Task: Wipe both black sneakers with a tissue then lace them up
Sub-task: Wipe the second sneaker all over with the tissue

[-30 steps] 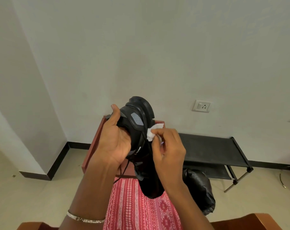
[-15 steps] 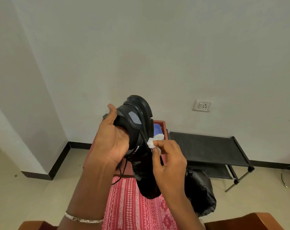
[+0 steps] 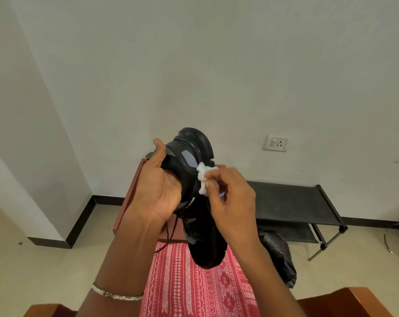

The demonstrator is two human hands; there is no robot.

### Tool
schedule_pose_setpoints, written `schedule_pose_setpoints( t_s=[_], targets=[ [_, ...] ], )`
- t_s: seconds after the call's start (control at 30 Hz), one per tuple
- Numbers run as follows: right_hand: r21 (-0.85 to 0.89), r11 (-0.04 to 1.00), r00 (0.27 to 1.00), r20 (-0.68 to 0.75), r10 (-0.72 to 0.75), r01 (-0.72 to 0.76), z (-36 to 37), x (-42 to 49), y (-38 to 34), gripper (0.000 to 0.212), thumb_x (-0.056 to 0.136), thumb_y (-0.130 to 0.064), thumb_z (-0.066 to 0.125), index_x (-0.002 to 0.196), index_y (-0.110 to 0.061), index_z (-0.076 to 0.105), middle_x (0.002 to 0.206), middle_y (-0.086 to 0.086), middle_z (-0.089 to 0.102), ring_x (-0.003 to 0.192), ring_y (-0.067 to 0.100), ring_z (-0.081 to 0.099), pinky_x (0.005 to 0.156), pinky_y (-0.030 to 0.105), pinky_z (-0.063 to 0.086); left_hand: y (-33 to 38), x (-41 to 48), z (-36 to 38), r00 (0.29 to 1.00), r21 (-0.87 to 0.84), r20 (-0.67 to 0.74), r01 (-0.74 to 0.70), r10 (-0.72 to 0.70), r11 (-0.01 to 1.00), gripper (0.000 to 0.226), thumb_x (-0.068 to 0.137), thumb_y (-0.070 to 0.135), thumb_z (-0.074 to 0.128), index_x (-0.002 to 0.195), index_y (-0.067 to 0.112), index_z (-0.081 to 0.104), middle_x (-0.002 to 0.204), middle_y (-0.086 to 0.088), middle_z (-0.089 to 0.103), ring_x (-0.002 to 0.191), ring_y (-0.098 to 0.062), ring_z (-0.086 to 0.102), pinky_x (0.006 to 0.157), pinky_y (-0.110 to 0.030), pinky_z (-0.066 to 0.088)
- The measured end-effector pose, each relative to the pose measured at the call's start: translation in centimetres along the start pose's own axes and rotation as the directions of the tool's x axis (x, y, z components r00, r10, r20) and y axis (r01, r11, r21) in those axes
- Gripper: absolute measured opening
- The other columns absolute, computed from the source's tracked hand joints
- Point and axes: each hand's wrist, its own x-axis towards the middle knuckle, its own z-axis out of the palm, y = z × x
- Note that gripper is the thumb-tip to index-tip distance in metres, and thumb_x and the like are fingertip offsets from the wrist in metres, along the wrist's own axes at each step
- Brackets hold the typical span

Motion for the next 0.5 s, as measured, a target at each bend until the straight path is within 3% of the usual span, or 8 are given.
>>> schedule_pose_setpoints(
  t_s=[0.1, 0.17, 0.33, 0.5],
  targets=[
    [-0.059, 0.982, 0.971, 0.145, 0.188, -0.181, -1.0, -1.8, 1.4, 0.010, 0.090, -0.012, 0.069, 0.095, -0.022, 0.069, 0.089, -0.014, 0.066, 0.084, 0.005, 0.063, 0.070, 0.023, 0.054, 0.7, 0.6, -0.5, 0.998, -0.039, -0.030, -0.052, 0.051, 0.998, 0.056, 0.101, 0.050, 0.047, 0.129, 0.004, 0.060, 0.122, -0.018, 0.070, 0.111, -0.033, 0.069, 0.098, -0.050, 0.051],
    [-0.122, 0.970, 0.955, 0.190, 0.229, -0.209, -1.3, -1.5, 1.5, 0.010, 0.087, -0.013, 0.071, 0.091, -0.022, 0.071, 0.083, -0.014, 0.066, 0.079, 0.004, 0.063, 0.071, 0.025, 0.055, 0.7, 0.7, -0.6, 0.999, -0.044, -0.033, -0.043, 0.042, 0.998, 0.056, 0.101, 0.050, 0.047, 0.131, 0.004, 0.059, 0.122, -0.018, 0.070, 0.112, -0.033, 0.069, 0.099, -0.051, 0.051],
    [-0.041, 0.993, 0.990, 0.081, 0.112, -0.109, -1.2, 2.2, -0.4, 0.007, 0.087, -0.016, 0.070, 0.091, -0.021, 0.071, 0.082, -0.012, 0.068, 0.078, 0.005, 0.065, 0.071, 0.032, 0.057, -0.3, 0.3, 0.3, 1.000, -0.044, 0.003, 0.018, -0.018, 0.999, 0.059, 0.102, 0.052, 0.043, 0.119, -0.001, 0.064, 0.118, -0.022, 0.071, 0.109, -0.032, 0.070, 0.098, -0.046, 0.052],
    [0.001, 0.998, 0.997, -0.048, -0.062, 0.062, -0.4, 4.6, -2.1, 0.008, 0.093, -0.013, 0.067, 0.098, -0.017, 0.071, 0.093, -0.009, 0.065, 0.088, 0.005, 0.063, 0.073, 0.022, 0.053, -0.8, 0.4, 0.5, 0.998, -0.052, 0.069, 0.015, -0.011, 0.999, 0.063, 0.104, 0.051, 0.038, 0.103, 0.002, 0.078, 0.118, -0.019, 0.072, 0.104, -0.028, 0.073, 0.083, -0.039, 0.061]
  ],
)
